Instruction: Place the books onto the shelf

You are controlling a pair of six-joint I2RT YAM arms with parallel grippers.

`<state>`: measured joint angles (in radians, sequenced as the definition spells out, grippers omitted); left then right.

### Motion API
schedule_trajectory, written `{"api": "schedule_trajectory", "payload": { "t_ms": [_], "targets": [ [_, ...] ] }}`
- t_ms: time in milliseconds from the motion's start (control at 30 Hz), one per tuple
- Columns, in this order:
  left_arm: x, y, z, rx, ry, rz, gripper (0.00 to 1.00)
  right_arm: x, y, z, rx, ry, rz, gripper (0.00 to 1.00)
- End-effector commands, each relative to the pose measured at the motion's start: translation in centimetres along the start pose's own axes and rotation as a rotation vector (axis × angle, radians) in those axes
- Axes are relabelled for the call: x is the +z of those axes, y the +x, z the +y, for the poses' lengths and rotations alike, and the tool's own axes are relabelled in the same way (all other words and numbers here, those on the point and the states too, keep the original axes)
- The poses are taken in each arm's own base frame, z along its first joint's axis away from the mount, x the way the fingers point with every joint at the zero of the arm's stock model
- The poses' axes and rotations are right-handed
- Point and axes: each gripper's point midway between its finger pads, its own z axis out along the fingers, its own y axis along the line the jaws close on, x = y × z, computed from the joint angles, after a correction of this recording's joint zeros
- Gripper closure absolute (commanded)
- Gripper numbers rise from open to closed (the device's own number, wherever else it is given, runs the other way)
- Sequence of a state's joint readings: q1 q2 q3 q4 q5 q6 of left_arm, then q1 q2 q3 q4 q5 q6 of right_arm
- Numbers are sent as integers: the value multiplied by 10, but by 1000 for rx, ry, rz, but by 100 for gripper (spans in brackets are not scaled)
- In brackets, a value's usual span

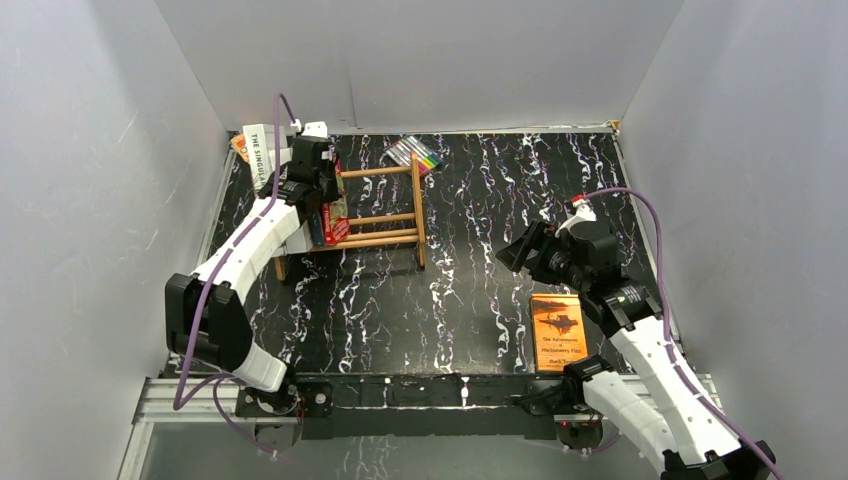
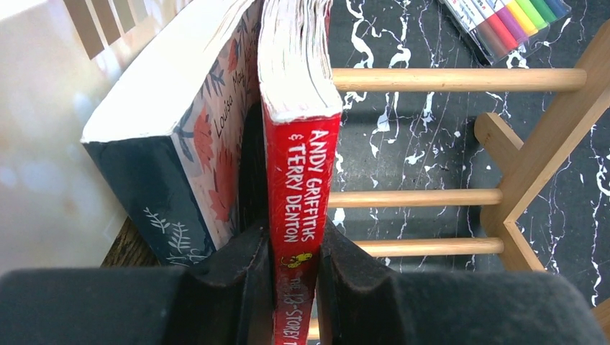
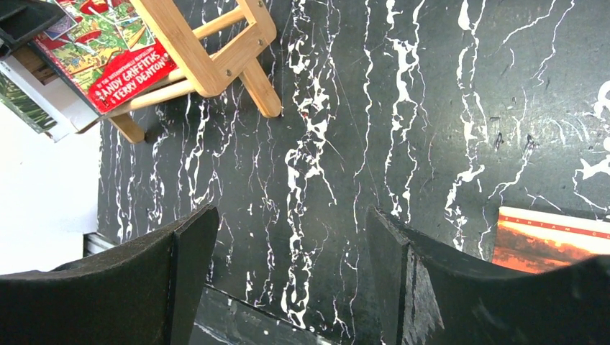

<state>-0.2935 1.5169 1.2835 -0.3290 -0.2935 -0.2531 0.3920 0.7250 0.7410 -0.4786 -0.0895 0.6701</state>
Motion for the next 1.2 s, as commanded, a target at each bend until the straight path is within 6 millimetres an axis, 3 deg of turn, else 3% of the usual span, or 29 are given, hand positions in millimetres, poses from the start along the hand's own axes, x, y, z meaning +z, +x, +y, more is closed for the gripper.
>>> {"api": "schedule_trajectory", "payload": {
  "t_ms": [0, 233, 667, 1000, 1067, 1167],
  "targets": [
    [-7, 1, 13, 19, -43, -5, 79, -1, 1, 2, 19, -21, -4, 17],
    [-11, 1, 11, 9, -25, -14, 62, 7, 7, -1, 16, -15, 27, 17],
    [-25, -20, 18, -7, -66, -40, 54, 9, 10, -6, 27, 1, 32, 17],
    [-72, -51, 25, -22, -44, -117, 41, 12, 13, -7, 30, 3, 43, 17],
    [-82, -55, 17, -28, 10, -124, 40, 13, 13, -8, 31, 4, 44, 18],
    [-98, -55, -12, -49, 191, -121, 36, 14, 14, -9, 35, 10, 50, 18]
  ]
}}
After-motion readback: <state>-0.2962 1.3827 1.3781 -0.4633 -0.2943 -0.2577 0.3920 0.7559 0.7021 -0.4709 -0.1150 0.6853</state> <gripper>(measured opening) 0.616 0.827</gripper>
